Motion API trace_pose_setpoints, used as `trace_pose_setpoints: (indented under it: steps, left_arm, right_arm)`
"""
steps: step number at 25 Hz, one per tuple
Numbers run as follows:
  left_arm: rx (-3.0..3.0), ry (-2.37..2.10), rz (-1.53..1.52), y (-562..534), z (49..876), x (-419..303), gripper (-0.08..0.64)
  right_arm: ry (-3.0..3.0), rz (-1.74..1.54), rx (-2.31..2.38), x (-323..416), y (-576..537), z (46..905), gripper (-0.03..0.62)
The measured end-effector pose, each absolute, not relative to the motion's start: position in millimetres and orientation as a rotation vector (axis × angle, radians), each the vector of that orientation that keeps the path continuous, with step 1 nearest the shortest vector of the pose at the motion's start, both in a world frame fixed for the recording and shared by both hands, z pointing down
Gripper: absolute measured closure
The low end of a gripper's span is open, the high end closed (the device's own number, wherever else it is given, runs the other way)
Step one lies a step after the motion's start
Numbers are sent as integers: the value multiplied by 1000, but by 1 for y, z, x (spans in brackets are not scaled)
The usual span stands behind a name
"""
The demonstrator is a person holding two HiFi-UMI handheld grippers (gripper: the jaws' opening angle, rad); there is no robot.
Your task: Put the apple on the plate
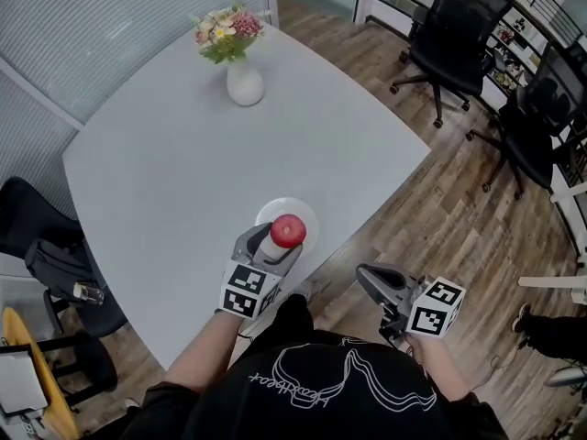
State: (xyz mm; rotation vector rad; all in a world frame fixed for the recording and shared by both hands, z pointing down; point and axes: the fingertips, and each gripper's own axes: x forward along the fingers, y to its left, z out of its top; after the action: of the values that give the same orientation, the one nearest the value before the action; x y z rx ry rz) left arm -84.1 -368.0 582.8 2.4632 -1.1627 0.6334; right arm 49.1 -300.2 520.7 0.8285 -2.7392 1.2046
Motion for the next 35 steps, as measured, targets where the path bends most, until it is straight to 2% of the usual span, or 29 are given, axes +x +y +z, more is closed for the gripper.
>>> trace_pose_setpoints:
  steps: [18,35]
  left_arm:
    - [2415,-1207,729,-374,620,-88,244]
    - [2462,-1244,709,-371,611,-86,232]
  right_arm:
    - [-2714,1223,863,63,-298,527,584]
    - [-2744,1105,837,56,-289,506,583]
